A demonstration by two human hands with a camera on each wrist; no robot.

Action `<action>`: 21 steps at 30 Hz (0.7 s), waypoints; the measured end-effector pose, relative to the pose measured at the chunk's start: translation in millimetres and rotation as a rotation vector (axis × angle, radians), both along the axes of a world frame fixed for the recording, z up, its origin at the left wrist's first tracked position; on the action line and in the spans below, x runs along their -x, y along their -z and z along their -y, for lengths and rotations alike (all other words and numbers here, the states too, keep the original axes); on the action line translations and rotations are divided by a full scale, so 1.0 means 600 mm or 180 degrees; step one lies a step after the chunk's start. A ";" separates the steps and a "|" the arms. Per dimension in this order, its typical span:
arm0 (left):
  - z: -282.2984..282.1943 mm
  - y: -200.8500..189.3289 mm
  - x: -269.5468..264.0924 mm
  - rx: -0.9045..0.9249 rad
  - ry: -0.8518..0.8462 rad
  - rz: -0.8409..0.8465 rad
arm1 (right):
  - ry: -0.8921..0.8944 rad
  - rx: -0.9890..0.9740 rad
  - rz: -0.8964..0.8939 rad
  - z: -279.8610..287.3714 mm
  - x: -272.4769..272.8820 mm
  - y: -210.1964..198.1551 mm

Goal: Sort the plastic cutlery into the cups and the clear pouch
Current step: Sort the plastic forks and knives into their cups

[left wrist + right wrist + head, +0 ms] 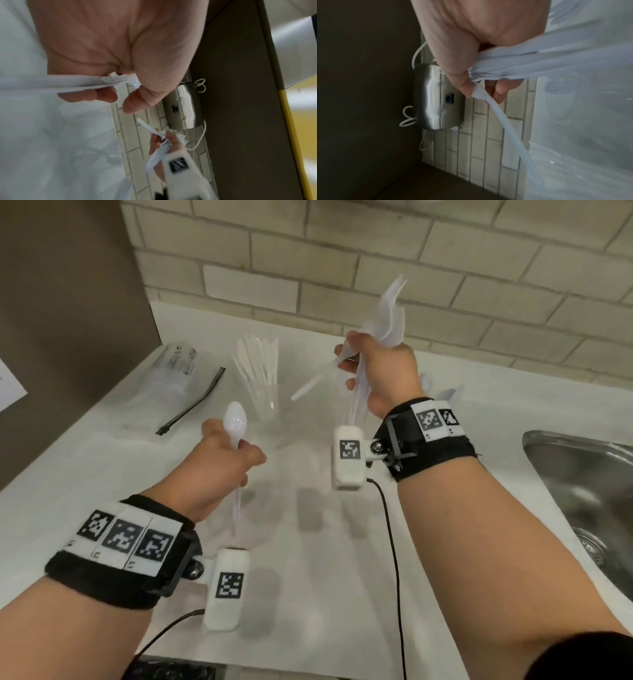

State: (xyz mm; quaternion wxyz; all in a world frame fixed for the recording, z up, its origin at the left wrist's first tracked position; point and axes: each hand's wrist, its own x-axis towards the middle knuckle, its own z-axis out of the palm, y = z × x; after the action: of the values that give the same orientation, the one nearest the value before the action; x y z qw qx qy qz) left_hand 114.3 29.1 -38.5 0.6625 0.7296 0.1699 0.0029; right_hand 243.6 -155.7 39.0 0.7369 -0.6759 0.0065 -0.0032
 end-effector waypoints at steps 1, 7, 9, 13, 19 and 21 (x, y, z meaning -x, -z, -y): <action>-0.001 -0.003 0.008 0.0035 0.0010 0.0027 | 0.0074 -0.0010 0.0068 0.001 -0.021 -0.009; -0.021 0.005 0.060 -0.0058 0.0201 0.0190 | 0.0331 0.0114 0.0527 -0.015 -0.122 0.009; -0.034 0.011 0.070 -0.0128 0.0163 0.0189 | 0.0319 0.0020 0.0536 -0.015 -0.143 0.024; -0.051 0.012 0.084 -0.0160 0.0085 0.0145 | 0.0206 -0.0144 0.0373 -0.015 -0.173 0.049; -0.057 0.001 0.090 -0.0232 0.0049 0.0037 | 0.0069 0.0162 0.0163 -0.006 -0.182 0.090; -0.055 -0.001 0.089 -0.0183 0.0066 0.0048 | 0.0033 0.0120 0.0154 -0.001 -0.178 0.096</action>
State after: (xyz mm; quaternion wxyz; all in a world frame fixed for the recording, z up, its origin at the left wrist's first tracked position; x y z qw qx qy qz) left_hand 60.9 62.0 -38.1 0.6425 0.7500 0.1571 0.0063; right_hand 350.3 -155.0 -18.6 0.7240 -0.6894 -0.0079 -0.0234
